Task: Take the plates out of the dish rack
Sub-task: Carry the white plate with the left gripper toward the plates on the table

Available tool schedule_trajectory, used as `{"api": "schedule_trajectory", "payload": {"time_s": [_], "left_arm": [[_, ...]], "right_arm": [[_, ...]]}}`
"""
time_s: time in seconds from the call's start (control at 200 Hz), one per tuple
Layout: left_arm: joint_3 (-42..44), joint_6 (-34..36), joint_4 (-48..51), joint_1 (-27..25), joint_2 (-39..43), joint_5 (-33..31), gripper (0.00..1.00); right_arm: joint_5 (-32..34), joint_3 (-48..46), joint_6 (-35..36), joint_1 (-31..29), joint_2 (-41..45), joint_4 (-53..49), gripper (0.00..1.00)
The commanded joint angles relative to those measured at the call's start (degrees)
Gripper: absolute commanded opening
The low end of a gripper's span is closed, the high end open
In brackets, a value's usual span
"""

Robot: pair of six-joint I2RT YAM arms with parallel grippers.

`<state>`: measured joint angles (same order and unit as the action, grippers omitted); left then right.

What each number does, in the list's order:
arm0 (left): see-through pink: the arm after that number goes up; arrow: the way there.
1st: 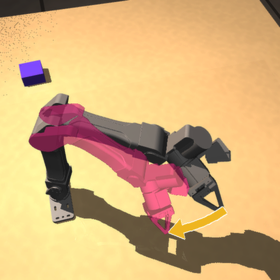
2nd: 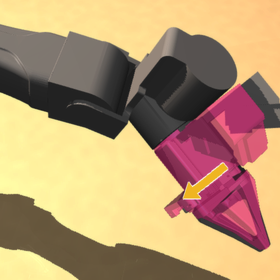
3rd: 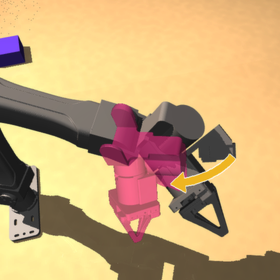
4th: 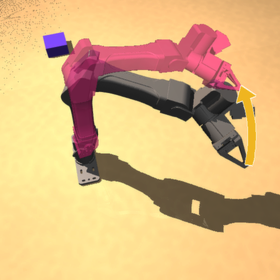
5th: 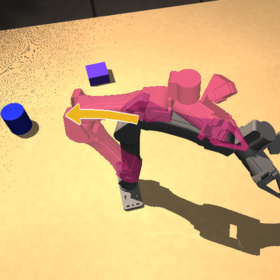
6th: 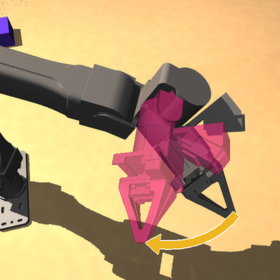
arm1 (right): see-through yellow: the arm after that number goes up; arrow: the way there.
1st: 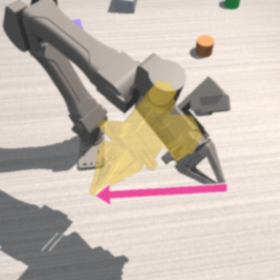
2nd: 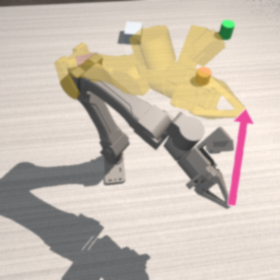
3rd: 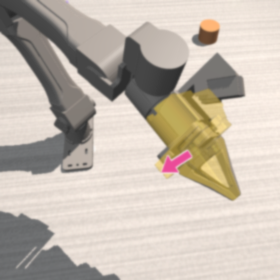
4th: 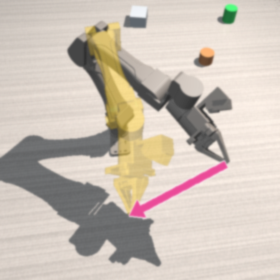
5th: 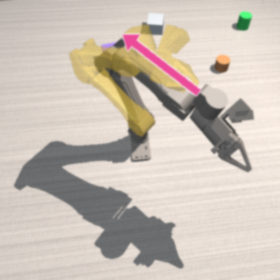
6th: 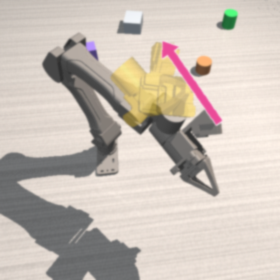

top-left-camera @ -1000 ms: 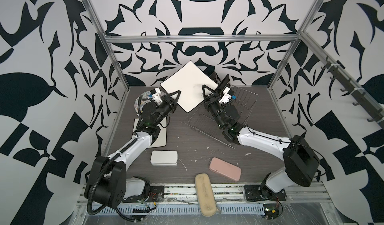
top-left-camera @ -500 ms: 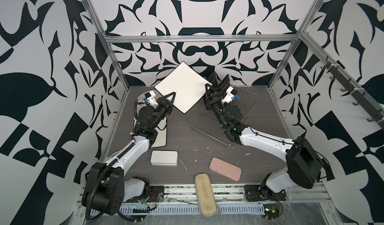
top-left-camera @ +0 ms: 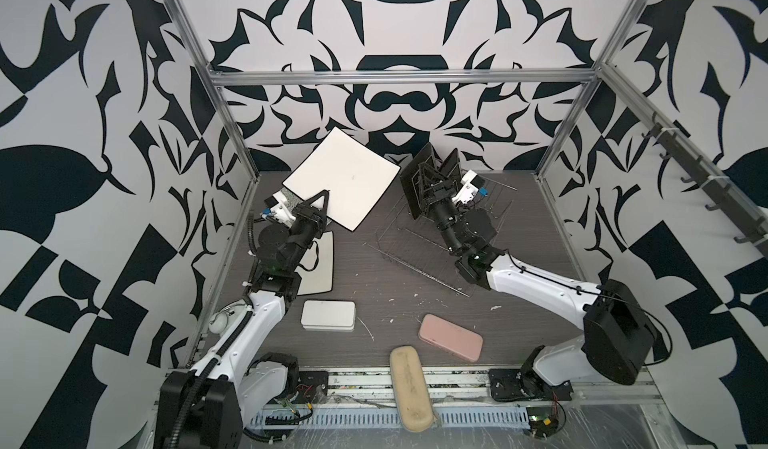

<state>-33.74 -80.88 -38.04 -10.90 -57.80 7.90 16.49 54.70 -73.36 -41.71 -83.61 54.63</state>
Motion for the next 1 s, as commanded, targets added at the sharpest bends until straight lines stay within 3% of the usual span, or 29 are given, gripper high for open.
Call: {"api": "schedule_trajectory", "payload": {"time_s": [0.0, 0.45, 0.68, 0.995], "left_arm": [[-0.6, 1.7, -6.3, 0.9, 5.6, -3.4, 0.0], [4.1, 4.2, 11.3, 1.2, 19.1, -17.4, 0.0], [7.2, 3.6, 22.7, 1.2, 25.4, -26.5, 0.0], [10.2, 2.6, 25.0, 1.8, 27.1, -29.9, 0.0]], "right_arm": [[-0.1, -0.2, 0.3, 0.3, 1.9, 2.0, 0.72], [-1.3, 0.1, 0.2, 0.5, 1.7, 0.4, 0.72], [-7.9, -0.2, -2.2, 0.5, 3.3, -6.6, 0.74], [-15.0, -1.0, -0.8, 0.4, 6.2, -23.7, 0.76]]}}
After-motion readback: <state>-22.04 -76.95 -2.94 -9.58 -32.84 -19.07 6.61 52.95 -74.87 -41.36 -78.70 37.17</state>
